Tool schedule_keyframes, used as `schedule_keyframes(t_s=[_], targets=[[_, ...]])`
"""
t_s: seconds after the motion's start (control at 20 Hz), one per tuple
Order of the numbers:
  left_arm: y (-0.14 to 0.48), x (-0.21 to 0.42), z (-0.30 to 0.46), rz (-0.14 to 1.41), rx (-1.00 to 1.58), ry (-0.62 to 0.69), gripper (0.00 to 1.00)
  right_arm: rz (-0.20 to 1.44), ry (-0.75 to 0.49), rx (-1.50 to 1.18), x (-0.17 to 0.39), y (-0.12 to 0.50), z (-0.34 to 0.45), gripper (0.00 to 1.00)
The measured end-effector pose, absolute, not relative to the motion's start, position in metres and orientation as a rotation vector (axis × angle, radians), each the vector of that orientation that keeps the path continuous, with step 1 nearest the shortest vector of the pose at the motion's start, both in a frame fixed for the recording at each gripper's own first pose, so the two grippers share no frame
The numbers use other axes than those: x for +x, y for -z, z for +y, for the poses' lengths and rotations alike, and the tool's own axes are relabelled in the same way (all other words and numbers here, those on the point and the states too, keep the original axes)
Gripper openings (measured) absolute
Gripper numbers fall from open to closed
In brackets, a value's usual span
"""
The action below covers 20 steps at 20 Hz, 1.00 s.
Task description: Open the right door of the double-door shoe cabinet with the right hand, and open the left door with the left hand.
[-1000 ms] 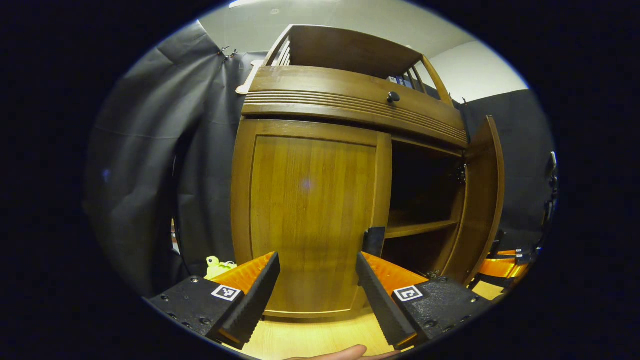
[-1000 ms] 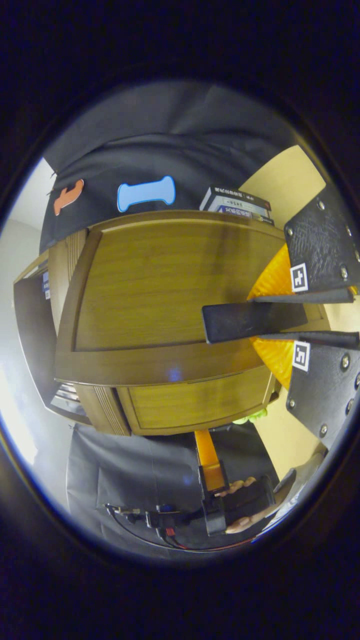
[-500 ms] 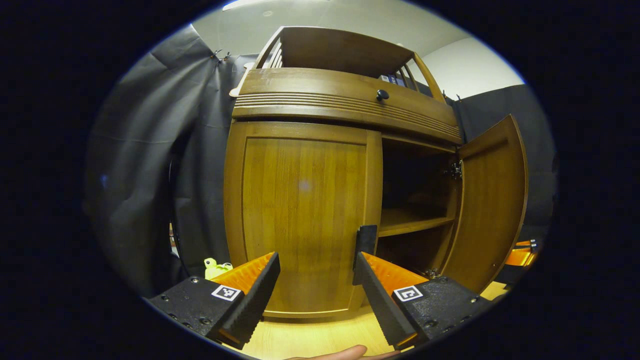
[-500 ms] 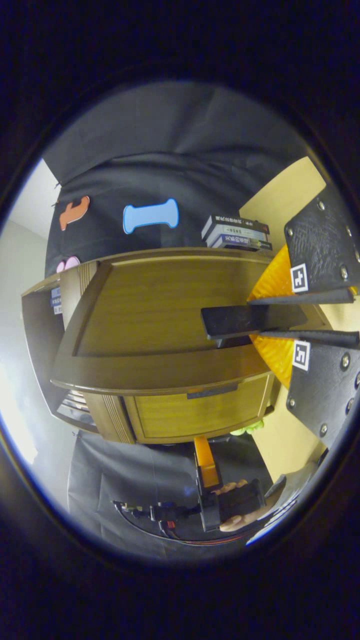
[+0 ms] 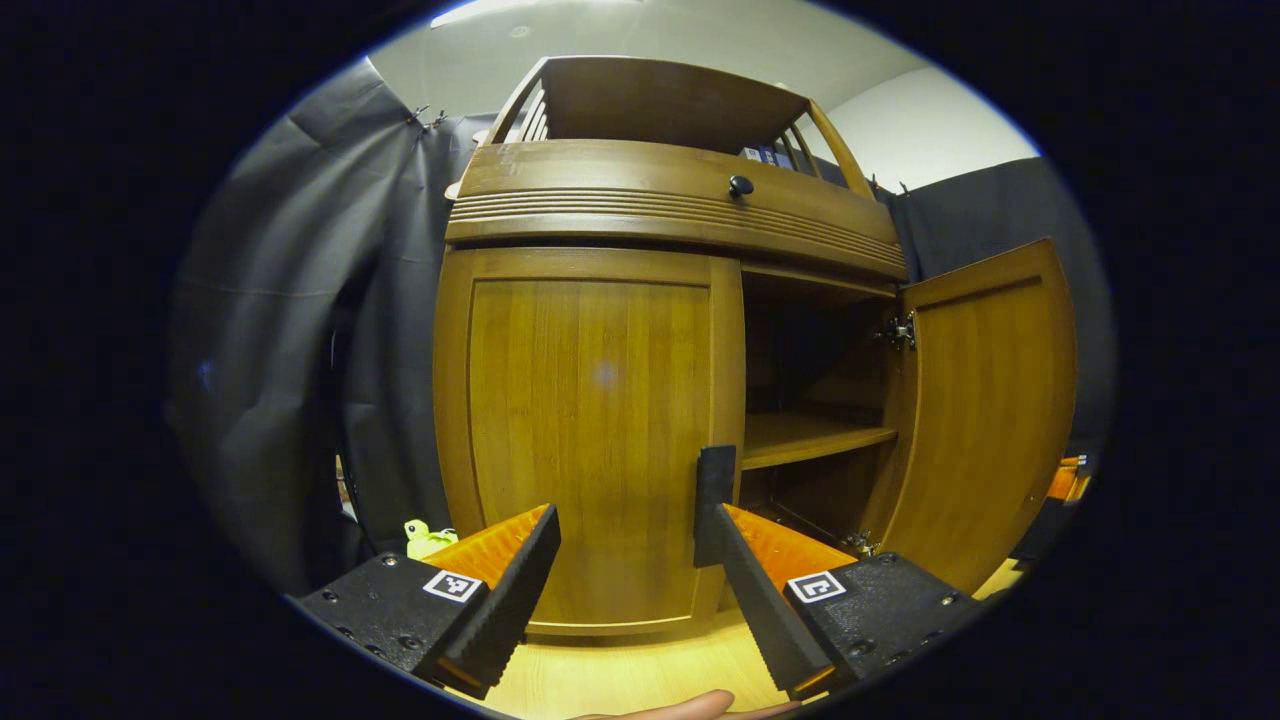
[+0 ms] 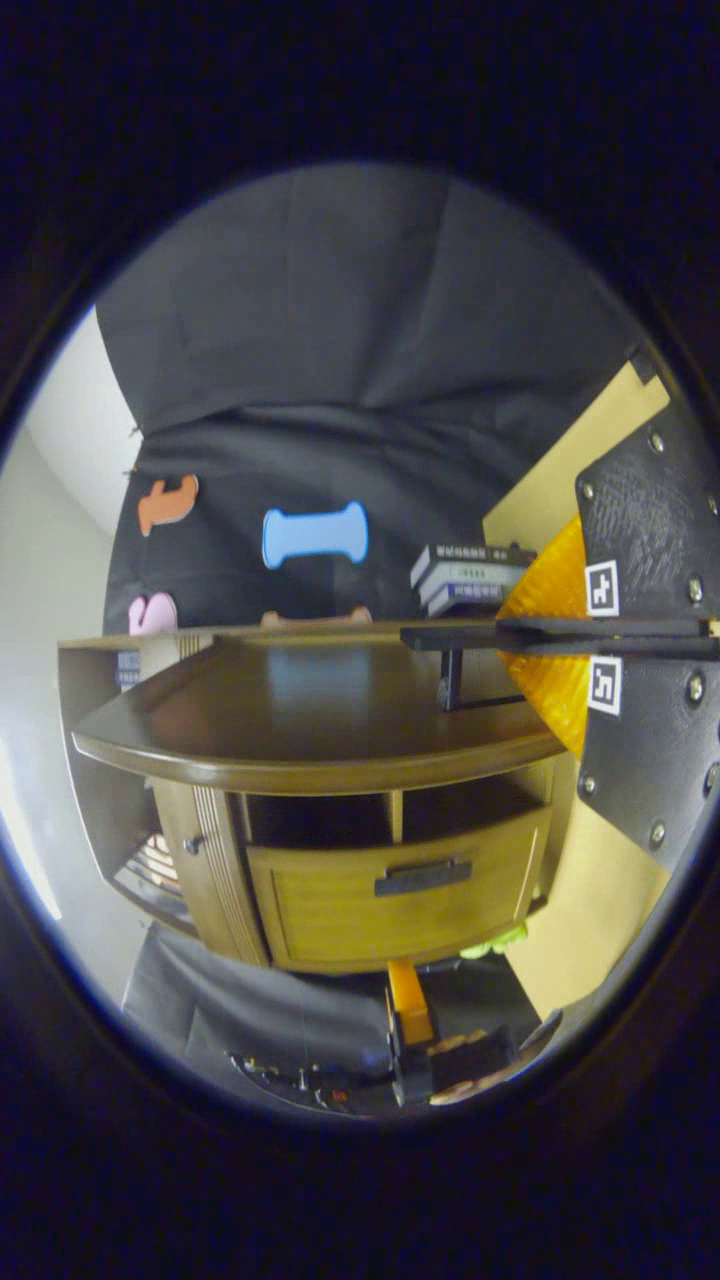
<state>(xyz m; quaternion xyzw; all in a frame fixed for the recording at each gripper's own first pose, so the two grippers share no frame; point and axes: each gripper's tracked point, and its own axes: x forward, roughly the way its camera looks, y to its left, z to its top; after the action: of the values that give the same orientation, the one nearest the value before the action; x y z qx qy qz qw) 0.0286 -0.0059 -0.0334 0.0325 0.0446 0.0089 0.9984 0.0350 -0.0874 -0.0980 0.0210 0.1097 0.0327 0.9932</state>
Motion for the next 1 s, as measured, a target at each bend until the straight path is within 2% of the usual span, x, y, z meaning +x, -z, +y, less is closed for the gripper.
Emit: schedule_keyframes(t_s=[0.5, 0.6, 0.7, 0.75, 0.85, 0.9, 1.0], targets=[[0.047, 0.037, -0.022, 0.117, 0.063, 0.002, 0.92, 0.183, -0.052, 0.089, 0.038, 0.093, -0.120, 0.01], [0.049, 0.038, -0.026, 0.117, 0.071, 0.004, 0.95, 0.178, 0.004, 0.100, 0.034, 0.090, -0.131, 0.01], [0.054, 0.041, -0.030, 0.122, 0.080, 0.003, 0.95, 0.121, 0.119, 0.077, 0.022, 0.075, -0.155, 0.01], [0.058, 0.043, -0.034, 0.131, 0.085, 0.007, 0.91, 0.088, 0.154, 0.077, 0.013, 0.064, -0.162, 0.01], [0.066, 0.045, -0.043, 0.157, 0.086, 0.019, 0.92, 0.033, 0.193, 0.081, -0.004, 0.041, -0.160, 0.02], [0.072, 0.047, -0.047, 0.168, 0.077, 0.020, 0.95, 0.006, 0.202, 0.071, -0.016, 0.034, -0.159, 0.26], [0.084, 0.049, -0.055, 0.198, 0.051, 0.033, 0.95, -0.015, 0.234, 0.024, -0.039, 0.029, -0.153, 0.75]])
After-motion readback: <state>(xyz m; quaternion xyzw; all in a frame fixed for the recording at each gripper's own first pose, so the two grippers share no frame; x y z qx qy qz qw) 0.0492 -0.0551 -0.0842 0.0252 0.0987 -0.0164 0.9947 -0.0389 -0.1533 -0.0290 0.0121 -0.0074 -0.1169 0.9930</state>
